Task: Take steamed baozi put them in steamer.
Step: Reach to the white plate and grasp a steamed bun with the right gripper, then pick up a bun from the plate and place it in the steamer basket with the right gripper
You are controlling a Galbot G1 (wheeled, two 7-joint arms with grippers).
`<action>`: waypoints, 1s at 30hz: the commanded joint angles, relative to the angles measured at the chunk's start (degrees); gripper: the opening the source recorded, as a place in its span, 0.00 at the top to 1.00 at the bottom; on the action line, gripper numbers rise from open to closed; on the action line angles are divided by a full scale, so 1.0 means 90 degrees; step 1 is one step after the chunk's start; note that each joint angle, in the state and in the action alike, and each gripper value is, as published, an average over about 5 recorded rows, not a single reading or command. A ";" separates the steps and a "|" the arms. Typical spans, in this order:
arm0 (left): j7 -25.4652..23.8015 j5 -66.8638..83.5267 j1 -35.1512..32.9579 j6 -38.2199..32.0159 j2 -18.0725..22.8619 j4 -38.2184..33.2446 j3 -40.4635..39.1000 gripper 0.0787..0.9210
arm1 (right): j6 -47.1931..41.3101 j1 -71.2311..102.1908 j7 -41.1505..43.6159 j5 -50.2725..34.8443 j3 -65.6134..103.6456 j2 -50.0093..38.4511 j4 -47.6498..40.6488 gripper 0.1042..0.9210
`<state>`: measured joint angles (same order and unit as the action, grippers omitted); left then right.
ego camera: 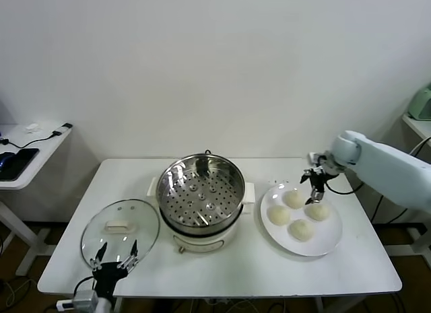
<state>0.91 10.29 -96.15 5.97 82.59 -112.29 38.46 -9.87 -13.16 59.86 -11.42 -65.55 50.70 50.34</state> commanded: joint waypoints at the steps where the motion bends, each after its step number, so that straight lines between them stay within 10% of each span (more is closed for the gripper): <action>1: -0.0008 -0.0068 0.0005 -0.0092 -0.0014 0.0100 -0.0048 0.12 | -0.0015 0.0346 -0.0045 0.0211 0.0225 0.0906 -0.1432 0.12; 18: 0.0009 -0.0140 -0.0043 -0.0160 0.0018 0.0146 -0.0091 0.12 | 0.0037 0.0535 -0.0060 0.0313 0.0528 0.1176 -0.1767 0.14; 30: 0.0016 -0.0299 -0.0112 -0.0170 0.0075 0.0012 -0.0123 0.12 | -0.0061 -0.0170 0.0112 -0.0167 -0.0100 0.0723 -0.0850 0.34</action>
<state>1.11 8.32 -96.83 4.25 82.84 -110.89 37.51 -9.87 -9.70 60.09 -9.51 -62.16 59.60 37.35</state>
